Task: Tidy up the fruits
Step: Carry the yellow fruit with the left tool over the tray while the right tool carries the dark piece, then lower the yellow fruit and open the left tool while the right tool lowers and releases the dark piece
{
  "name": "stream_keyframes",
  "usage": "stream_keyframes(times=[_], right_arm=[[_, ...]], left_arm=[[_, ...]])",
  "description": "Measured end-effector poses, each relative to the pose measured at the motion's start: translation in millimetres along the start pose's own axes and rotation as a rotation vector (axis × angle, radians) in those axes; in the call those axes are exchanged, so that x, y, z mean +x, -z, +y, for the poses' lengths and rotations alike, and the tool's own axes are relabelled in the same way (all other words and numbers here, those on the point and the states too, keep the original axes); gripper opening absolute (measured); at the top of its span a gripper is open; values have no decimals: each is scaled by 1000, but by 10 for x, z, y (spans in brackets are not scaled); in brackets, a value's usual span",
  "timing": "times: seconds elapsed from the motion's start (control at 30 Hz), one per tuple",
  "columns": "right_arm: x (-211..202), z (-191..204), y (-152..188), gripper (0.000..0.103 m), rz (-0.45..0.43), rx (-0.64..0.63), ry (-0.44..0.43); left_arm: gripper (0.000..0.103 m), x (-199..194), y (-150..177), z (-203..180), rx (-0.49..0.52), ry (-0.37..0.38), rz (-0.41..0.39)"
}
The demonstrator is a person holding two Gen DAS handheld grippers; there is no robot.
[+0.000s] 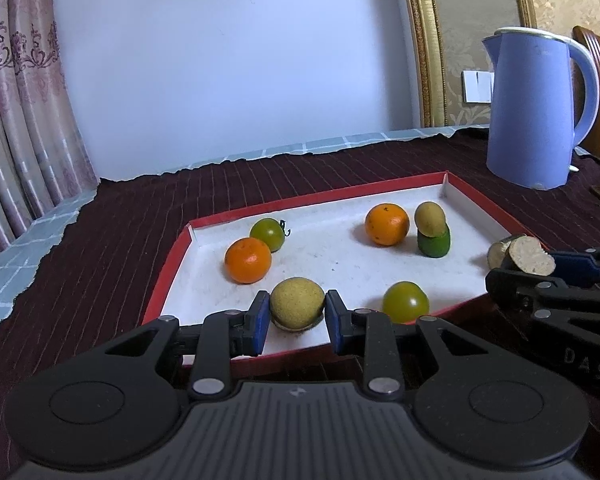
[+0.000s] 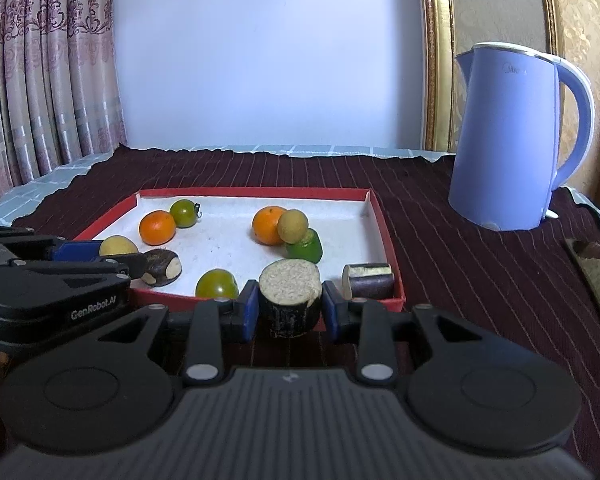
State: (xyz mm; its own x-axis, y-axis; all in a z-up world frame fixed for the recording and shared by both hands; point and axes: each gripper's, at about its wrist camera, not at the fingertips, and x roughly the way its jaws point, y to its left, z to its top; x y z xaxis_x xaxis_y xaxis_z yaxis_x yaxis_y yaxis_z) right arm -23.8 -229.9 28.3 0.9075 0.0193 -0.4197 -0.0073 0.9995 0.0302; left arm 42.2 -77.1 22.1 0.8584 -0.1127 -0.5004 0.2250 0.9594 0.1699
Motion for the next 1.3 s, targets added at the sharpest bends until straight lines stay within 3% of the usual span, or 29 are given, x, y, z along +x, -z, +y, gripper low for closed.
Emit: stream_keyframes(times=[0.63, 1.1, 1.13, 1.27, 1.3], right_arm=[[396, 30, -344, 31, -8, -8, 24], [645, 3, -348, 31, 26, 13, 46], [657, -5, -345, 32, 34, 15, 45], [644, 0, -330, 58, 25, 12, 53], [633, 1, -328, 59, 20, 10, 53]], left_arm=[[28, 503, -296, 7, -1, -73, 25], [29, 725, -370, 0, -7, -87, 40], [29, 727, -369, 2, -8, -85, 41], [29, 729, -357, 6, -11, -83, 49], [29, 725, -355, 9, -12, -84, 49]])
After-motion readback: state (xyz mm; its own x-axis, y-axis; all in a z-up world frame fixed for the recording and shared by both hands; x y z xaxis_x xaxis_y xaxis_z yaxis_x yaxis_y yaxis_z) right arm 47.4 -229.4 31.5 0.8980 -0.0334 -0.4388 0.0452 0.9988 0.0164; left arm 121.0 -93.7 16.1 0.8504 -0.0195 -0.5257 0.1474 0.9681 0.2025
